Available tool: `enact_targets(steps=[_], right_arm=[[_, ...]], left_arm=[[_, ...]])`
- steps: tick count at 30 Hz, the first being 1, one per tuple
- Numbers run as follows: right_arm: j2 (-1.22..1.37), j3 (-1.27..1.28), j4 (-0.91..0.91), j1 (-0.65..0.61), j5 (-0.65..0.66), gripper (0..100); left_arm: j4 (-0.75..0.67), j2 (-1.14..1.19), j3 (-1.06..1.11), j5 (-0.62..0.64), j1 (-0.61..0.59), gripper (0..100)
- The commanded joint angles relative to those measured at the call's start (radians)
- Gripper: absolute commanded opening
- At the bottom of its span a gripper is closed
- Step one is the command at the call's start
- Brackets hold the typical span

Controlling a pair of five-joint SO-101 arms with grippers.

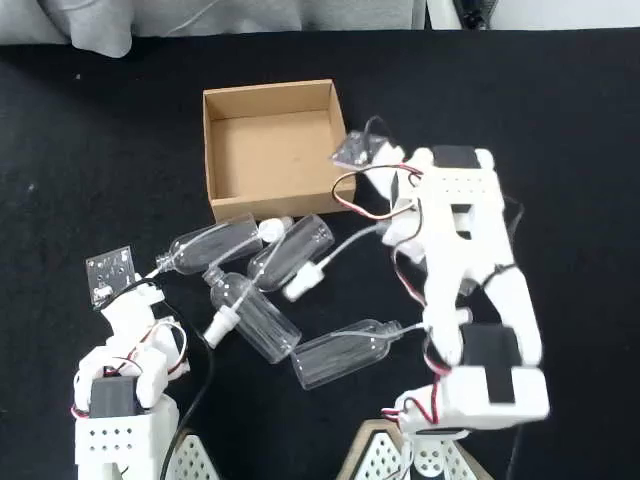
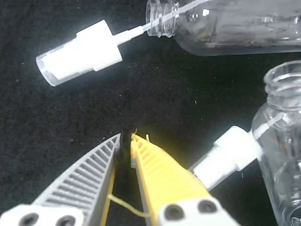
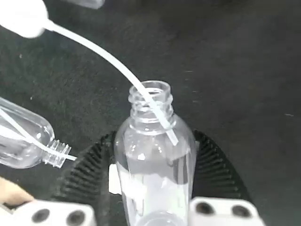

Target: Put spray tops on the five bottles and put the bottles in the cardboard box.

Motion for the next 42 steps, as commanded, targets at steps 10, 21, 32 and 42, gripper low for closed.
enact_targets(steps=[10, 21, 32, 42], right_arm=[[-0.245, 0.028, 0.012, -0.103, -0.084, 12.4], [-0.467, 0.122, 0.012, -0.259, -0.229, 12.4], [-0.581, 0.150, 0.012, -0.373, -0.336, 12.4], [-0.671, 0.156, 0.012, -0.411, -0.381, 12.4]], left_arm=[[0.005, -0.014, 0.022, -0.003, 0.002, 3], [0.005, -0.014, 0.022, -0.003, 0.002, 3], [0.005, -0.014, 0.022, -0.003, 0.002, 3], [0.005, -0.014, 0.022, -0.003, 0.002, 3]])
